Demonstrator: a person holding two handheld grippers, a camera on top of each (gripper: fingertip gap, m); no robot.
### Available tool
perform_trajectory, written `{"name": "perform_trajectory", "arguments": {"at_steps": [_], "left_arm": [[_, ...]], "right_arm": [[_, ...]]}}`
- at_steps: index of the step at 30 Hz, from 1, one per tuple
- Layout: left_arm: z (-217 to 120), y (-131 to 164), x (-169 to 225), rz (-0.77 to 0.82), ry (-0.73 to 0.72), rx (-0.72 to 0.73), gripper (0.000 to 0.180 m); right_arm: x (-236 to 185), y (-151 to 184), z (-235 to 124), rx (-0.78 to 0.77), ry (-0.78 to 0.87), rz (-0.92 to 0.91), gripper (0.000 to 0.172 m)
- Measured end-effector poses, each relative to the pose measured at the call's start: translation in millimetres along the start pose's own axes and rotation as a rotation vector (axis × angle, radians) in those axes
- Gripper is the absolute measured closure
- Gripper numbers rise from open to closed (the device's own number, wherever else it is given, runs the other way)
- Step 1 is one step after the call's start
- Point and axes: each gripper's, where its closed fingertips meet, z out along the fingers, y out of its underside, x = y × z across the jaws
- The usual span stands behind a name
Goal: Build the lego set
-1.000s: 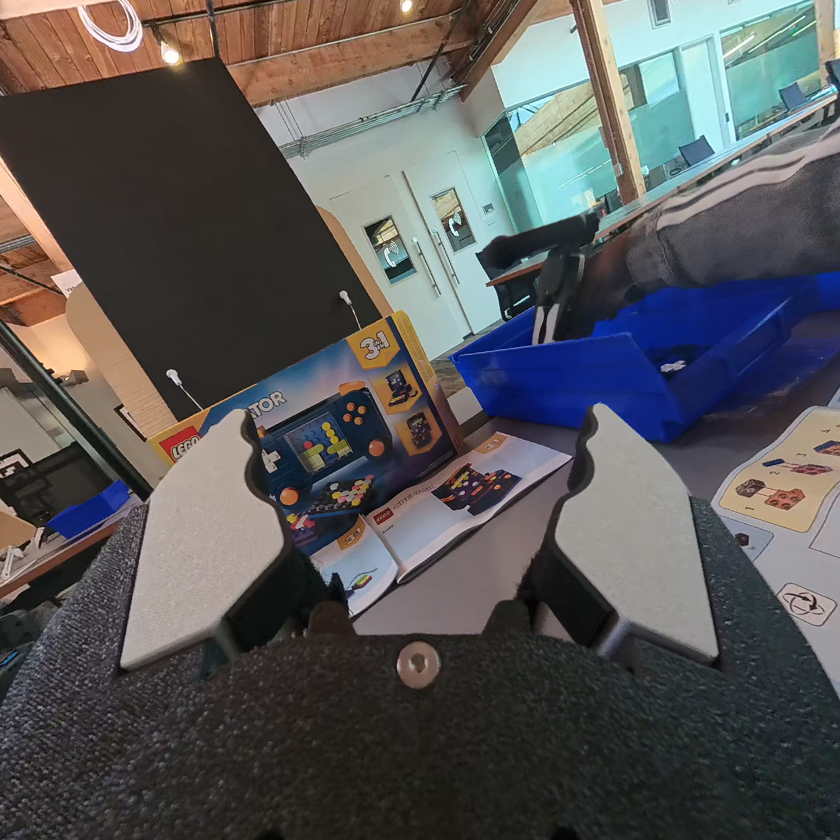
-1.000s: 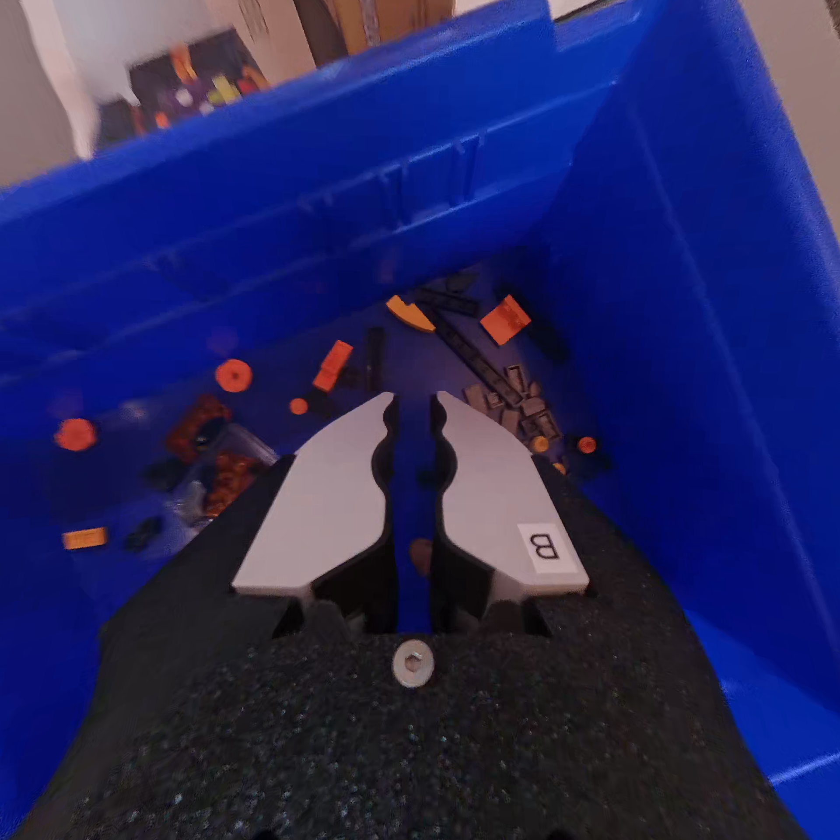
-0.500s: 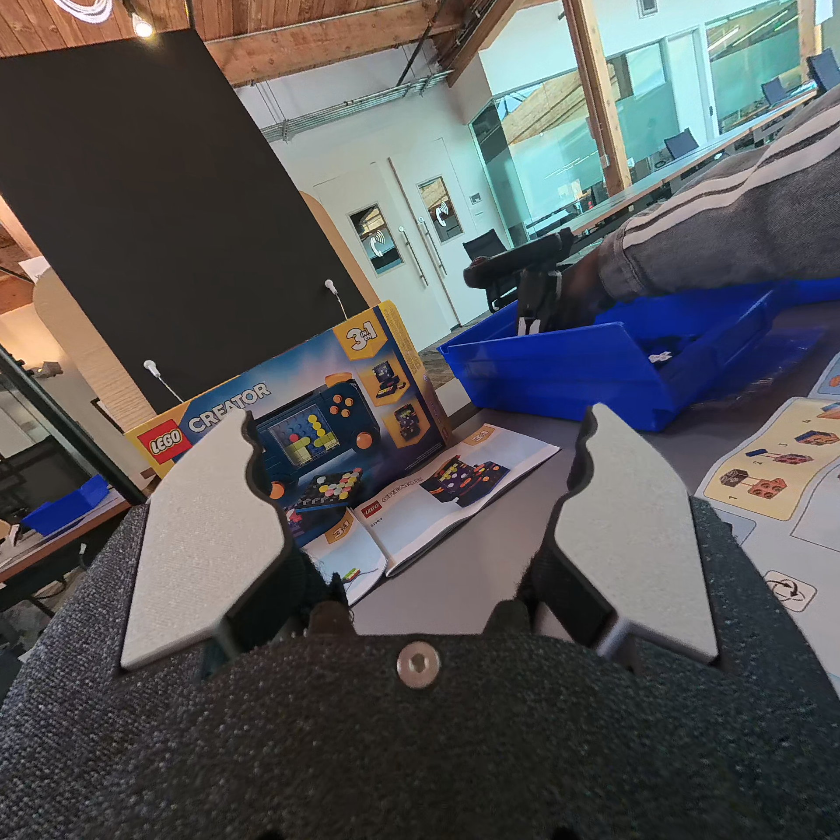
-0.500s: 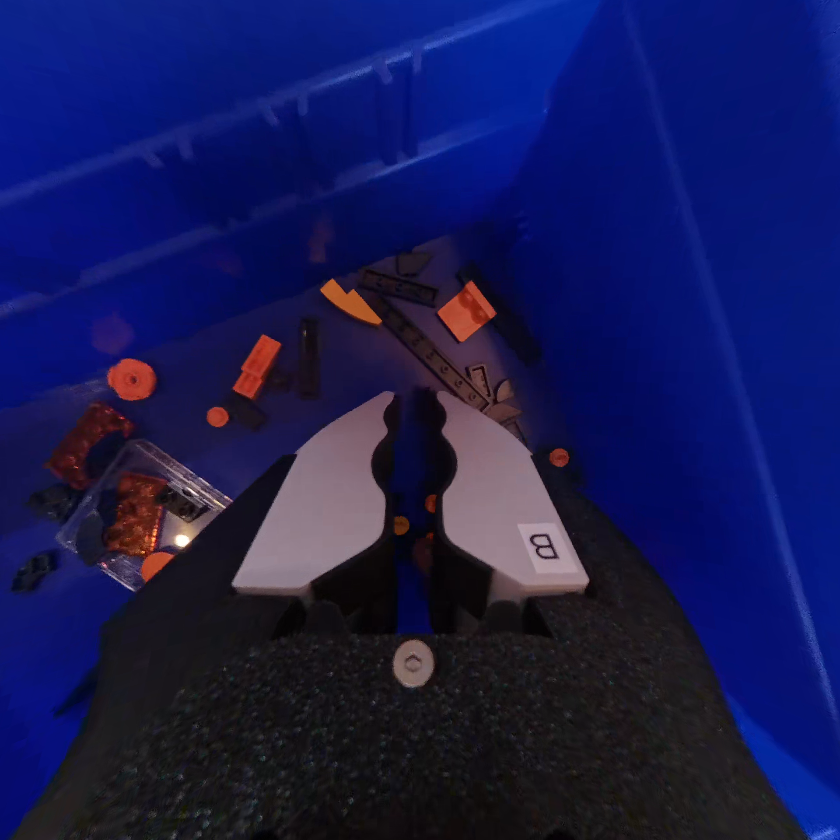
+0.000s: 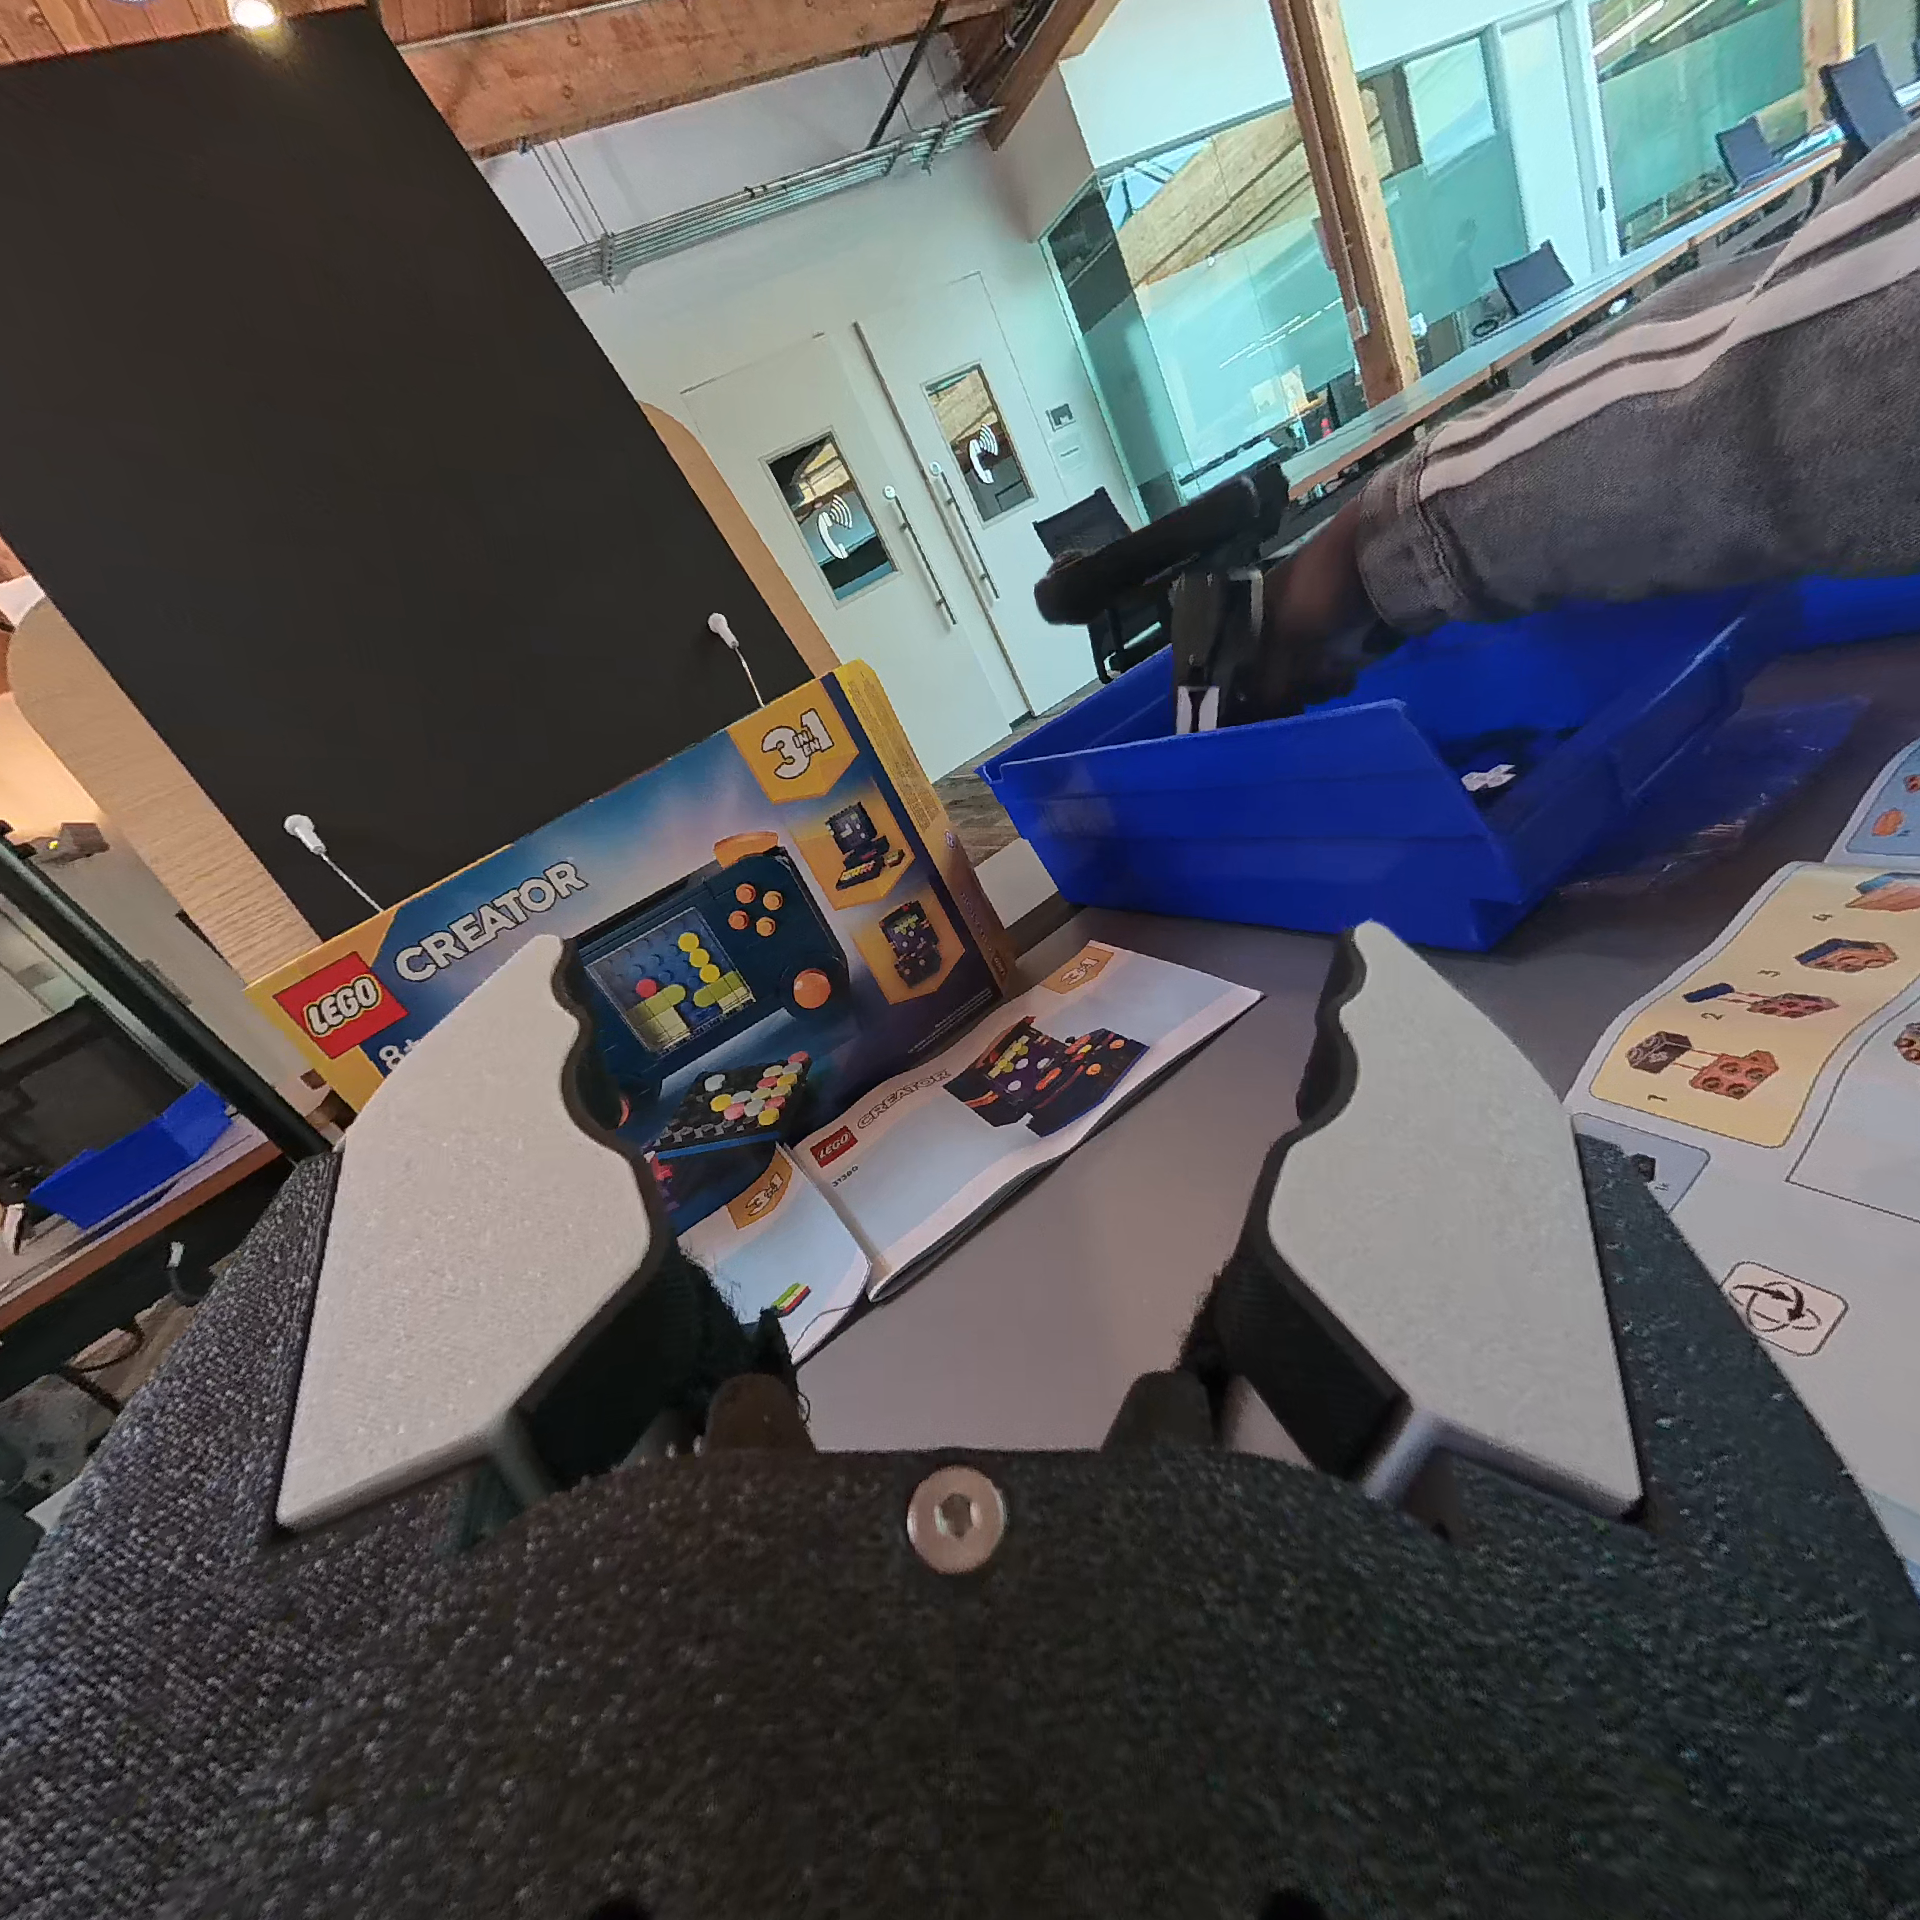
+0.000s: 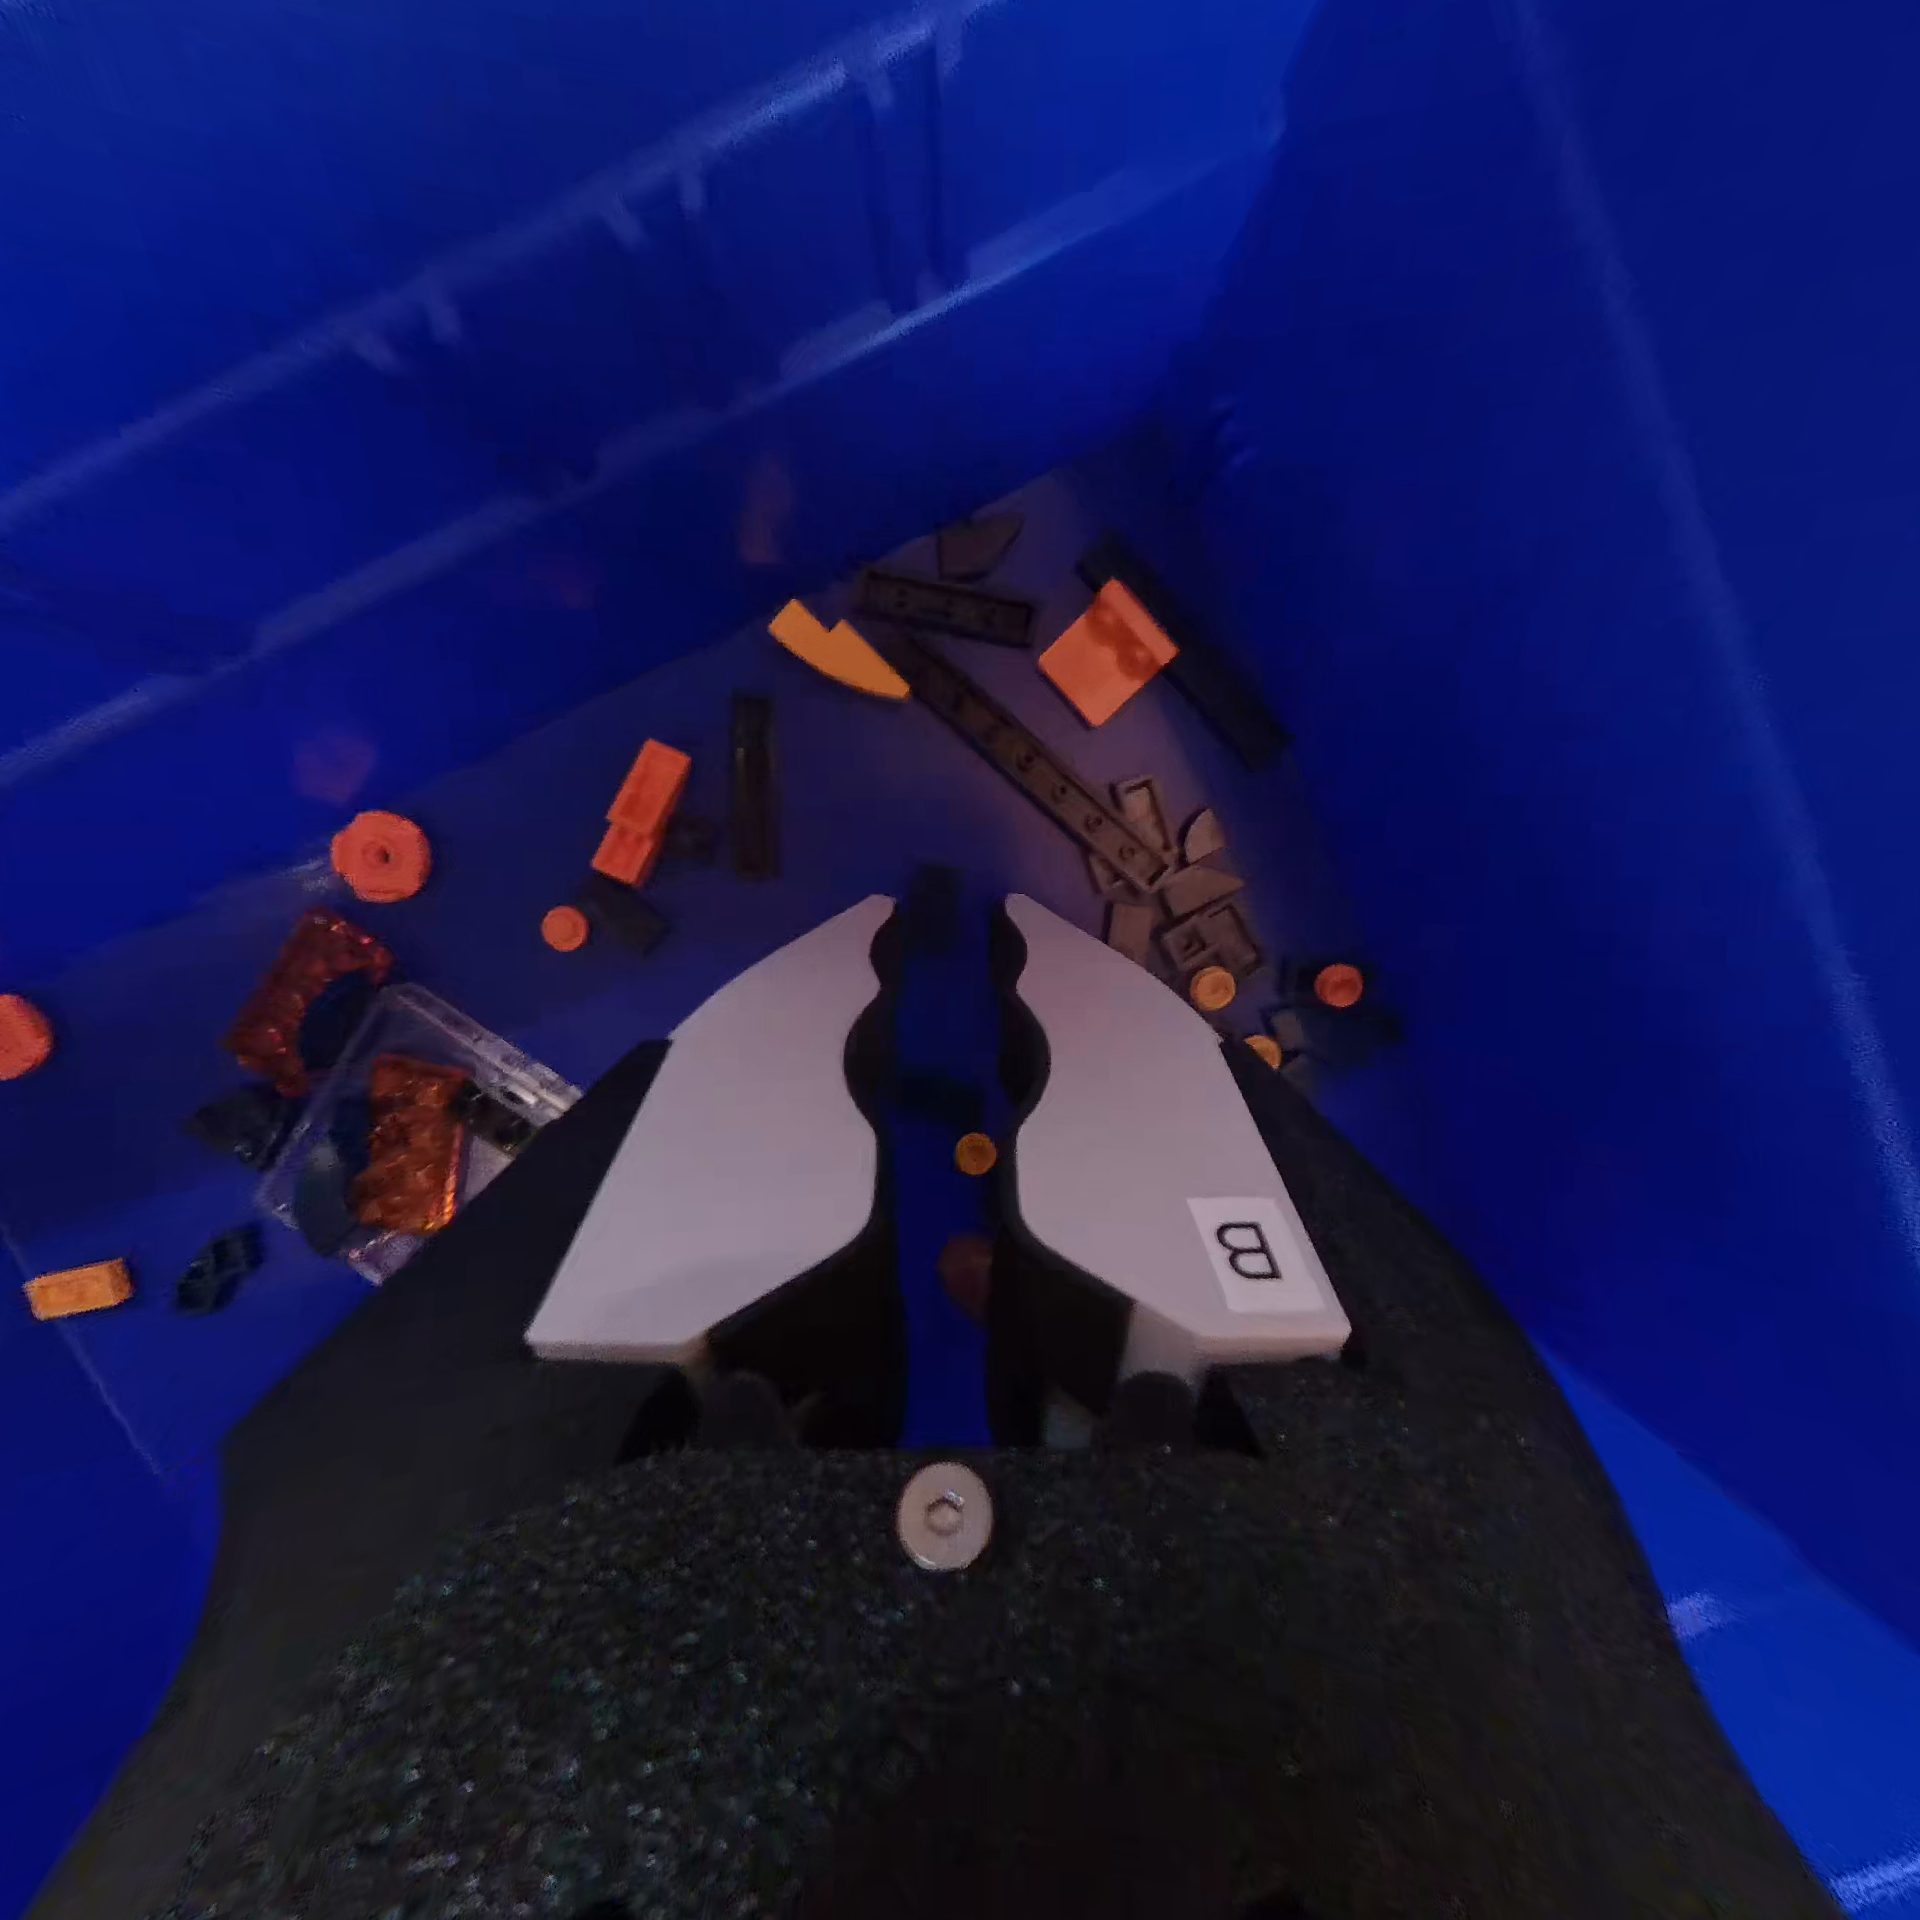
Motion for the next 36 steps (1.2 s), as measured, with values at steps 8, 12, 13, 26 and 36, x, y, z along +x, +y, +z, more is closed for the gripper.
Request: {"name": "perform_trajectory", "arguments": {"at_steps": [8,12,13,26,36], "left_arm": [[-0.3,-0.5,-5.1,-0.050,-0.010,0.008,0.052],[-3.4,-2.5,-20.0,-0.144,-0.058,0.033,0.055],[-4.7,-3.9,-25.0,-0.177,-0.074,0.045,0.056],[-15.8,-21.2,-46.8,-0.248,-0.159,0.135,0.060],[-14.8,-26.1,-40.5,-0.229,-0.130,0.136,0.059]], "right_arm": [[-1.9,-0.3,-6.0,-0.004,0.089,-0.051,0.164],[-25.6,-36.6,-58.8,0.175,0.216,-0.064,0.165],[-38.8,-47.2,-78.3,0.231,0.248,-0.072,0.165],[-260.6,-54.8,-39.7,0.147,0.134,-0.082,0.165],[-262.9,-29.6,27.3,-0.065,0.180,0.041,0.157]]}}
